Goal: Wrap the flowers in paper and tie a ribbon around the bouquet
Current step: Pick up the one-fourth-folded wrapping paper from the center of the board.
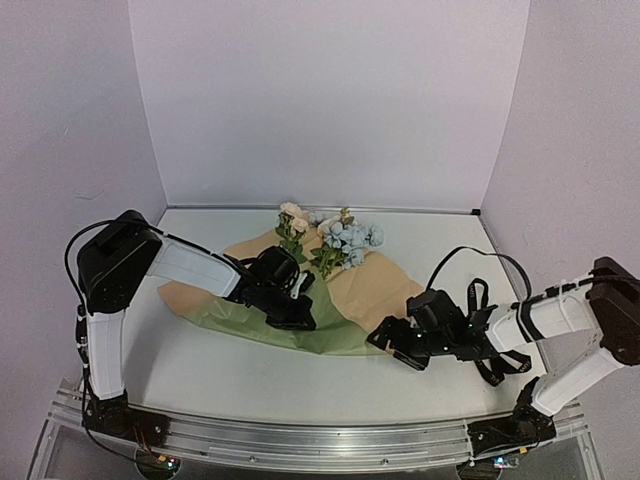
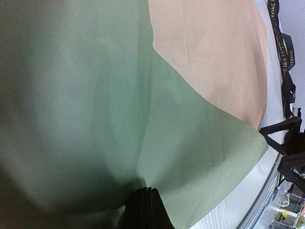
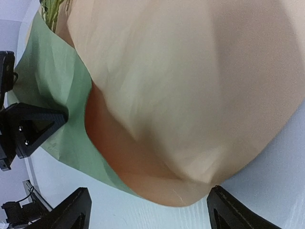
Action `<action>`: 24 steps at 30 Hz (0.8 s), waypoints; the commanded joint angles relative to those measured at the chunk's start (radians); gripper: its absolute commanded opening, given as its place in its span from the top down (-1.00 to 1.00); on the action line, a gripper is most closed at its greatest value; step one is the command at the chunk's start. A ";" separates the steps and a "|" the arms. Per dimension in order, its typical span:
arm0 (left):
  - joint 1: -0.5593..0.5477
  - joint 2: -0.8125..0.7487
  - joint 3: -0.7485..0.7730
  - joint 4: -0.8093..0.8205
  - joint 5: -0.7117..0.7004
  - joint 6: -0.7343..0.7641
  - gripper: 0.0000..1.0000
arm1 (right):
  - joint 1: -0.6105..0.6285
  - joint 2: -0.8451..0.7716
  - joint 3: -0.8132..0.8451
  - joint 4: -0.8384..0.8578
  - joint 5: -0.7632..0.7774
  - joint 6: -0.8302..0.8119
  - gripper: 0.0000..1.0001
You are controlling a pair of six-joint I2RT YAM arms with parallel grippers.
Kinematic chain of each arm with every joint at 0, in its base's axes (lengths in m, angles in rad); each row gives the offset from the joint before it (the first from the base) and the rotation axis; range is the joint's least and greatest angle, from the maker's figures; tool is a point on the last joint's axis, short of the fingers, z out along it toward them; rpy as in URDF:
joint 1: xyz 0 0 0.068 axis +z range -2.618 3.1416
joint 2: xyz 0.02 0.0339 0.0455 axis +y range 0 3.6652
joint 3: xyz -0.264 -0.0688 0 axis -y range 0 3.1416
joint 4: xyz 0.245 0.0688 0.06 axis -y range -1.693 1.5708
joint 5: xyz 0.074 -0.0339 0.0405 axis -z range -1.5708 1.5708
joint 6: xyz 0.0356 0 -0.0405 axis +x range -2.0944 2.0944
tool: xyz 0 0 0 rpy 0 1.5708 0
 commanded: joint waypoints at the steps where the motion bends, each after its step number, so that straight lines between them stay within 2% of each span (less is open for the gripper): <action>1: -0.002 0.043 0.001 -0.005 -0.013 -0.024 1.00 | 0.064 -0.136 -0.029 -0.289 0.156 0.069 -0.75; 4: -0.004 0.048 -0.005 0.016 0.008 -0.044 0.99 | 0.102 -0.196 -0.028 -0.366 0.226 0.121 -0.70; 7: -0.005 0.054 -0.012 0.037 0.021 -0.065 1.00 | 0.125 -0.172 -0.014 -0.347 0.237 0.169 -0.69; 16: -0.008 0.061 -0.039 0.097 0.048 -0.134 0.99 | 0.143 -0.014 -0.025 -0.068 0.284 0.293 -0.54; 18: -0.011 0.060 -0.045 0.102 0.043 -0.147 1.00 | 0.145 0.012 -0.025 -0.051 0.304 0.322 -0.50; 21: -0.012 0.058 -0.058 0.129 0.045 -0.165 1.00 | 0.145 0.047 -0.036 -0.031 0.324 0.368 -0.32; 24: -0.014 0.058 -0.065 0.146 0.044 -0.176 1.00 | 0.145 0.071 -0.045 -0.015 0.352 0.391 -0.22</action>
